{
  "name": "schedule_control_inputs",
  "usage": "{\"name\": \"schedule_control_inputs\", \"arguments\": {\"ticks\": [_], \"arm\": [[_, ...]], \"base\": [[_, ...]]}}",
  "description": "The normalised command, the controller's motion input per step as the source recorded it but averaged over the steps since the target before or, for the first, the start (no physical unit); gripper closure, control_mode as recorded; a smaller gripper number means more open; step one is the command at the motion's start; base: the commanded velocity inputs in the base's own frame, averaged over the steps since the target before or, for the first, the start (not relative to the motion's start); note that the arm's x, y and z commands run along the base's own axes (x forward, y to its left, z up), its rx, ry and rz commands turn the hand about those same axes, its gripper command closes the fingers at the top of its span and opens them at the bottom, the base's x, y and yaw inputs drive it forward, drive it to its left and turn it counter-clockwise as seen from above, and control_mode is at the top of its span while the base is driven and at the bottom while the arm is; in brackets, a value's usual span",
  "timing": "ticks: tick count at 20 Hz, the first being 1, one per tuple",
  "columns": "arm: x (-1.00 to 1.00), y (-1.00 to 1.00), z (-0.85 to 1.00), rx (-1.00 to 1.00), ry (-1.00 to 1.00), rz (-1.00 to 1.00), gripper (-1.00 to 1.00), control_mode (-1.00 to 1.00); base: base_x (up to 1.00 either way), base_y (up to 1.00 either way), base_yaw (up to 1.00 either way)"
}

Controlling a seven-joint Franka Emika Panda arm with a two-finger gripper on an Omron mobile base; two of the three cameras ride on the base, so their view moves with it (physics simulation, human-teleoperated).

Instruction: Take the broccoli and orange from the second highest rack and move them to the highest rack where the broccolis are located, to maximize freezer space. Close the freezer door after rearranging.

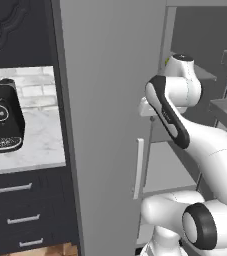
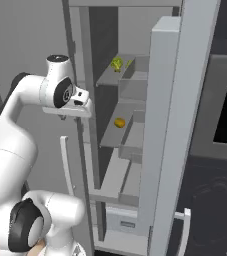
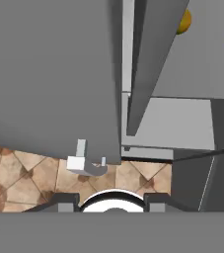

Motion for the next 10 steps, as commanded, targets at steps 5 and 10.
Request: {"name": "schedule_control_inputs", "arguments": {"ticks": [5, 10], "arm": [[0.0, 0.0, -0.04, -0.03, 0.02, 0.0, -1.0, 1.0], [0.0, 0.0, 0.0, 0.0, 0.0, 0.0, -1.0, 1.0]], "base": [[-0.47, 0.02, -0.07], [-0.47, 0.34, -0.25]]}}
